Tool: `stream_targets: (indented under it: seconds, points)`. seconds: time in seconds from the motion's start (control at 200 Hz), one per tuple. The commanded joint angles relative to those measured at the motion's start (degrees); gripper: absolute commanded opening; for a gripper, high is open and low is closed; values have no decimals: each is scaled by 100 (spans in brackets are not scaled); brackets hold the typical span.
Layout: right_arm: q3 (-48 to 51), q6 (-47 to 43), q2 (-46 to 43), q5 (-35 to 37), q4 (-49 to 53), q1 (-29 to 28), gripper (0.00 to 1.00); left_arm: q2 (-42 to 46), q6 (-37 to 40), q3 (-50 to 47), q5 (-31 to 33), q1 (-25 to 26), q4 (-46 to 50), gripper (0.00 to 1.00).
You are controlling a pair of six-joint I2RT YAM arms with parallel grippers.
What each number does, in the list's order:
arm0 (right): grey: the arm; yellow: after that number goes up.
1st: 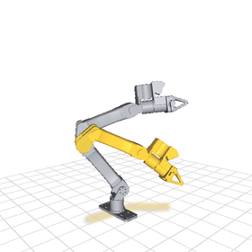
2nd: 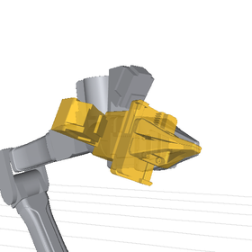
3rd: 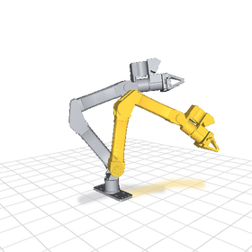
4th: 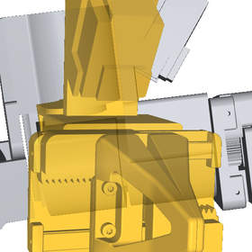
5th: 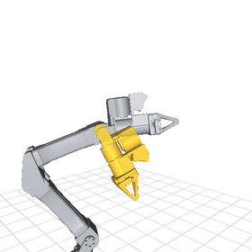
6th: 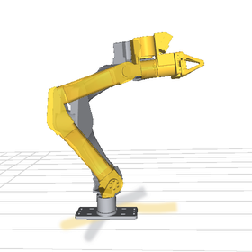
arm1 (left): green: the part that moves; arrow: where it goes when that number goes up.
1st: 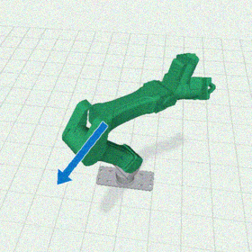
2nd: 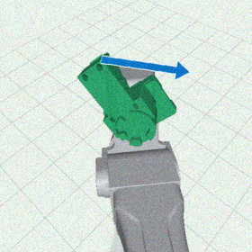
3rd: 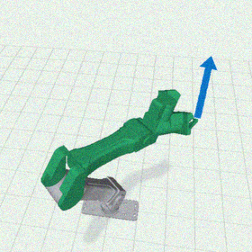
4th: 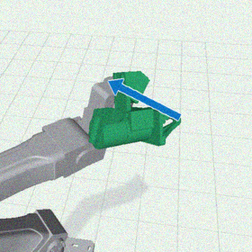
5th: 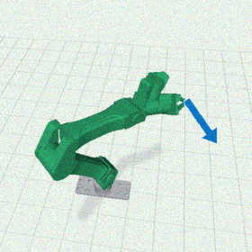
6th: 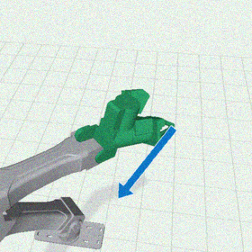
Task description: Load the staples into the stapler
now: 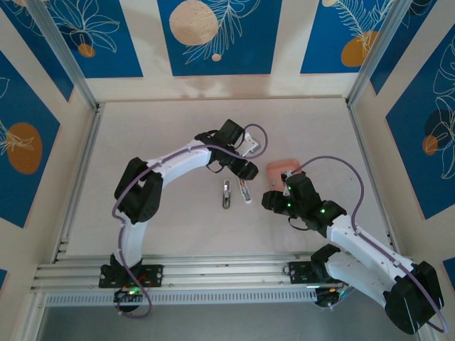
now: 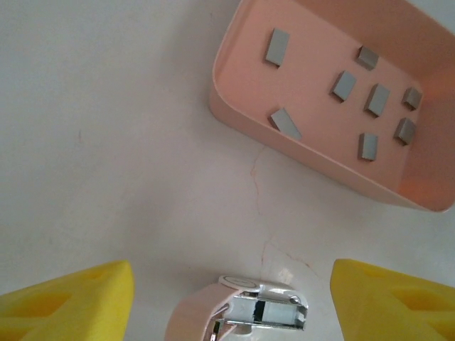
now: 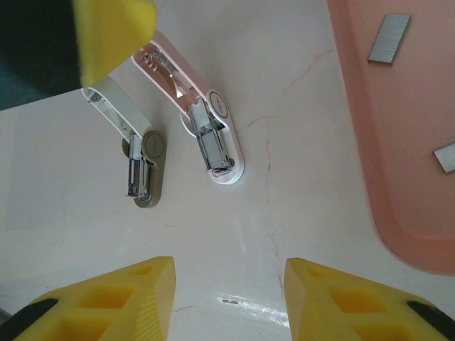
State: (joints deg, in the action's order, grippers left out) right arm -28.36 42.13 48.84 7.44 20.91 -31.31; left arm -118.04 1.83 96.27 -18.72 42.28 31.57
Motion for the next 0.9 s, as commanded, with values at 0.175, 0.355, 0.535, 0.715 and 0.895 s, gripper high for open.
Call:
stream_targets:
  seconds: [0.175, 0.355, 0.535, 0.715, 0.895]
  points:
    - [85, -20, -81, -288, 54, 116, 45, -767, 318, 1043, -114, 42, 1251, 71]
    - [103, -29, -104, -320, 50, 160, 45, -848, 322, 1140, -372, 49, 1437, 69]
    - [86, -29, -137, -410, 10, 221, 45, -801, 317, 1097, -601, 62, 1509, 67]
    - [69, -61, -173, -480, 27, 296, 45, -696, 396, 1007, -875, 114, 1490, 66]
    - [68, -99, -217, -560, 97, 353, 45, -607, 481, 921, -1059, 210, 1515, 65]
